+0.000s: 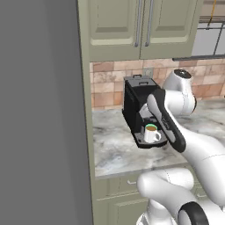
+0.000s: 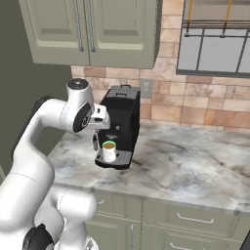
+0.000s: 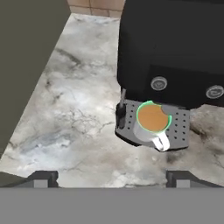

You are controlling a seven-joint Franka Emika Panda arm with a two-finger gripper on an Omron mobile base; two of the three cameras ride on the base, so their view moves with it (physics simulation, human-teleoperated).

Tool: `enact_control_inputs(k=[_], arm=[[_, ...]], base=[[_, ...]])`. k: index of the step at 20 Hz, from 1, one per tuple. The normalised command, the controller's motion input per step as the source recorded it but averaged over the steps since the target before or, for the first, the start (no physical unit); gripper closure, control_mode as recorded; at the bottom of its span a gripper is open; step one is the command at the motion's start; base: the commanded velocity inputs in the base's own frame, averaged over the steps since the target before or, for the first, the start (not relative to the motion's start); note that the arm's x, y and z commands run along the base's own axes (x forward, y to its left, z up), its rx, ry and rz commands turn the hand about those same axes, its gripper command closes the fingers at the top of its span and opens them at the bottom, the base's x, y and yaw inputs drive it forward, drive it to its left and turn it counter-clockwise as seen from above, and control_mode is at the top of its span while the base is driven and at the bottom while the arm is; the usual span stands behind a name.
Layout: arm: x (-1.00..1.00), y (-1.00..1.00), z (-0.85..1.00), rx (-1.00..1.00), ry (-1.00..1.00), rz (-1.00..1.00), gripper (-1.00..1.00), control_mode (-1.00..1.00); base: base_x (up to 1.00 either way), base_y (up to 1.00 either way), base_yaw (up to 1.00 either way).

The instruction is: Pick up the brewed coffee from the coffee machine and place it next to the breakfast plate on the dining counter.

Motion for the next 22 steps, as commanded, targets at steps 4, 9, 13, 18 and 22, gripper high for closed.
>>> enact_control_inputs(k=[4,9,13,18,22], arm=[[0.00,-0.56,-0.23,0.00,0.00,0.16,-1.00,-1.00],[0.00,-0.58,-0.13,0.01,-0.01,0.12,-1.00,-1.00],[0.00,-0.39,-0.38,0.01,-0.04,0.07,-1.00,-1.00],[0.18,-0.09,-0.54,0.08,0.00,0.07,-1.00,-1.00],[0.32,0.00,-0.54,0.11,0.00,0.07,-1.00,-1.00]], base=[[0.00,0.00,0.00],[0.00,0.00,0.00],[0.00,0.00,0.00],[0.00,0.00,0.00],[0.00,0.00,0.00]])
